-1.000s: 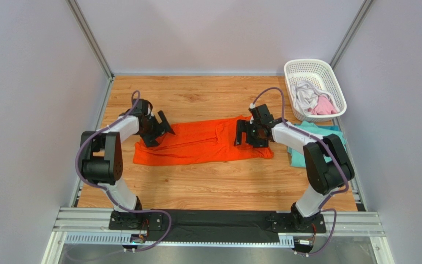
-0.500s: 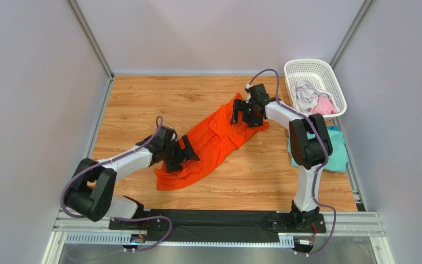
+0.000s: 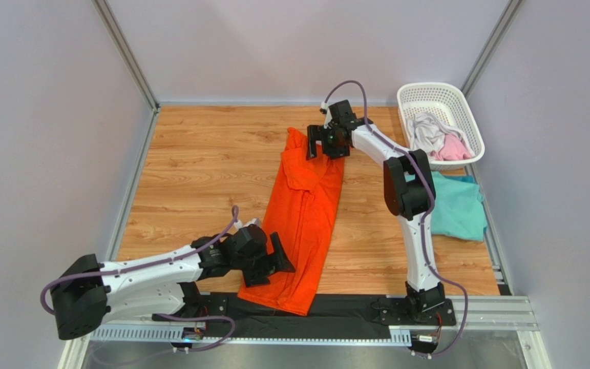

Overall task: Fold and stack the t-shirts
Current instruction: Fold the tshirt

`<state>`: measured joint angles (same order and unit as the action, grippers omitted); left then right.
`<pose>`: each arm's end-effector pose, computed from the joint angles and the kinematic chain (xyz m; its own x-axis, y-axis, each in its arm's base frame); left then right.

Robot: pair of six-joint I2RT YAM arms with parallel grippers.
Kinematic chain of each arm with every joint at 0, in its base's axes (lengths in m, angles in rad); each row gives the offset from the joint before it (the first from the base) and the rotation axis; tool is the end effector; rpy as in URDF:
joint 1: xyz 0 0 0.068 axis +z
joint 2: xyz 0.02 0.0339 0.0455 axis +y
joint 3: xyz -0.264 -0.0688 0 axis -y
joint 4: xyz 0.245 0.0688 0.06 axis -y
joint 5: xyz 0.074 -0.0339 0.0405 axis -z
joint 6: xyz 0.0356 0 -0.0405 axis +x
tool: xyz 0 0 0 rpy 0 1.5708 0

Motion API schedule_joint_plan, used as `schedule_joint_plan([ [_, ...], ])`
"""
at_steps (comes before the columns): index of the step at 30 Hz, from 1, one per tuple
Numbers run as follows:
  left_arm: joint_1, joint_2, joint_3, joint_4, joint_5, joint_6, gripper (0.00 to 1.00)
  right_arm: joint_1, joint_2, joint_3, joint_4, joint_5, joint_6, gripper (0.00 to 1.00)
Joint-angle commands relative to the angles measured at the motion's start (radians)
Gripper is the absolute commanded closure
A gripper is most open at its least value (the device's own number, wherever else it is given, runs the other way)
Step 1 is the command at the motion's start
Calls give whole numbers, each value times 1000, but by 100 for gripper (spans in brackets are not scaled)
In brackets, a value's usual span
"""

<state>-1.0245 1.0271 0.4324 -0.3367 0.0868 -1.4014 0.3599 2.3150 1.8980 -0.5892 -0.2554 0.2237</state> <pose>0.0936 -0.1599 0.1640 -0.9358 -0.3510 -0.0320 -0.2629 0.7557 -0.5999 0.4696 0.1863 0.1717 -0.8746 -0.0998 -0.4744 -0.2802 0.9026 0.3268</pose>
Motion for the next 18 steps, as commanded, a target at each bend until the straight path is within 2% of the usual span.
schedule_joint_plan([
  [1,-31,-62,81,-195,-160,-39,0,42,-29,30,-98,18,-84,0],
  [7,-29,-78,169,-301,-266,93,0,85,-216,-39,-127,97,-103,0],
  [11,-31,-90,227,-406,-350,160,0,126,-334,-160,-103,142,-60,0],
  [14,-31,-126,218,-429,-374,183,0,171,-437,-310,-64,186,17,0],
  [18,-31,-171,166,-418,-368,208,0,258,-491,-430,-44,254,83,0],
])
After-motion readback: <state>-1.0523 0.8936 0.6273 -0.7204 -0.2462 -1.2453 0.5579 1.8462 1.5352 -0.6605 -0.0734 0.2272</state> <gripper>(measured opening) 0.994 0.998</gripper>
